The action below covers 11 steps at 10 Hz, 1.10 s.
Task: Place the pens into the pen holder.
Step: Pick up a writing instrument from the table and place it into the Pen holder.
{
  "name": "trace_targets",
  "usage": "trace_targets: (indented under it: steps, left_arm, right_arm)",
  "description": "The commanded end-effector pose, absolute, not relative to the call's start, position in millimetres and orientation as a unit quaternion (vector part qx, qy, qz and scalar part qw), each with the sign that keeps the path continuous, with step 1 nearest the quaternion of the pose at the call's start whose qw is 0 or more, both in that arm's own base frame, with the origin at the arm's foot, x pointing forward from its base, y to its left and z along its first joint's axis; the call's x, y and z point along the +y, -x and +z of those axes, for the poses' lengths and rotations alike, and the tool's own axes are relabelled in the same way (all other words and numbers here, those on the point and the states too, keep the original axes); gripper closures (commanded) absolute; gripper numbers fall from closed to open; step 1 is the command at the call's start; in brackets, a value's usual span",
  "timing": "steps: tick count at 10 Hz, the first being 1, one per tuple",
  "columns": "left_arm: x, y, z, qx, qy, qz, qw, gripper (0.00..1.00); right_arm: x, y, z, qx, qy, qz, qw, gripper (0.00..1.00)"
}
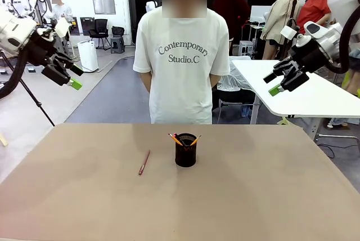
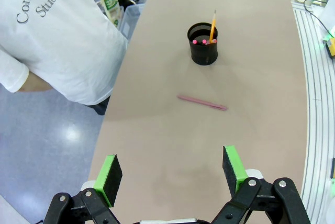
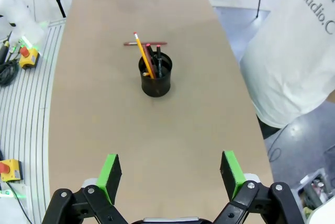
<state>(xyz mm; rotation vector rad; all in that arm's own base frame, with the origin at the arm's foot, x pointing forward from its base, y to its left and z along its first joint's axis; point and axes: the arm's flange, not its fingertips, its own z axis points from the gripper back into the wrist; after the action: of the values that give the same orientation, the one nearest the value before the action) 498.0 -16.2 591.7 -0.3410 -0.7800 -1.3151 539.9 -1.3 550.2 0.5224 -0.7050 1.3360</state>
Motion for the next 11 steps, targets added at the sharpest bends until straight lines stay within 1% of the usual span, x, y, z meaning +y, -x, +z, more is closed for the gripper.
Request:
trace_targets:
  steps: [1,8,10,11]
  left_arm:
    - [-15,-498,593,-0.352,0.151,-0.593,0.708,0.0]
    - [-16,-498,592,-0.351,0.154,-0.592,0.709,0.0]
    - [-42,-500,601,-0.243,0.144,-0.578,0.766,0.0]
    - [-61,-502,601,-0.216,0.146,-0.578,0.773,0.0]
  right_arm:
    - [-1,-536,553,-0.313,-0.239,0.593,0.703,0.0]
    - [-1,-536,553,-0.313,-0.239,0.593,0.703,0.0]
    - [-1,-536,553,-0.313,-0.239,0.593,0.703,0.0]
    - [-1,-536,553,-0.313,-0.239,0.593,0.703,0.0]
